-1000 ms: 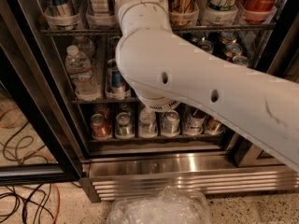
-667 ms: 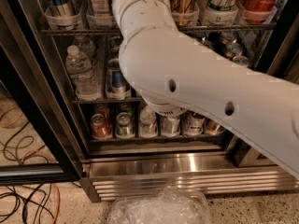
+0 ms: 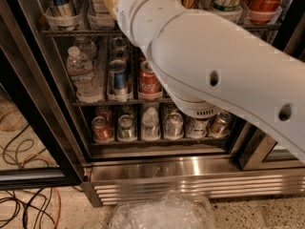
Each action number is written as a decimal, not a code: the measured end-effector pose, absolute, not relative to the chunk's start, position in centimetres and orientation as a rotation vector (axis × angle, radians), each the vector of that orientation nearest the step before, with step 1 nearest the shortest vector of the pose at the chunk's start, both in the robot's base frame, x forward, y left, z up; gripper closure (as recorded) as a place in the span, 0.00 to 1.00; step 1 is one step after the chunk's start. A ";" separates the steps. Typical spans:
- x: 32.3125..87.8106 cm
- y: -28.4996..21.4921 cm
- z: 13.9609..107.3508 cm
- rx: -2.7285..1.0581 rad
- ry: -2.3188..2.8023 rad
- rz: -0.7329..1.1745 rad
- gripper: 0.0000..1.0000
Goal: Pick pepsi can from top shelf of fridge
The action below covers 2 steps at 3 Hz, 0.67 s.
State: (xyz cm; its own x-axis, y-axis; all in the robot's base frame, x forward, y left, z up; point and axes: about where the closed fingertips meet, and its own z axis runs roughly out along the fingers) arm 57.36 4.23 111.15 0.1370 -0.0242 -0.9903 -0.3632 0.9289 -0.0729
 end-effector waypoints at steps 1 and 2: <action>56.3 6.7 109.7 -0.400 1.466 0.423 1.00; 55.4 8.6 109.7 -0.487 1.458 0.513 1.00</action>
Offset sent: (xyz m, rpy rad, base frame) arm -0.0381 0.0475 -0.0324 0.0288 0.1101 0.4024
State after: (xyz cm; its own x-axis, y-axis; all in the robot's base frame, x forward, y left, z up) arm 55.35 8.58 109.68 0.0449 0.0323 -0.9985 -0.5995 0.8003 -0.0011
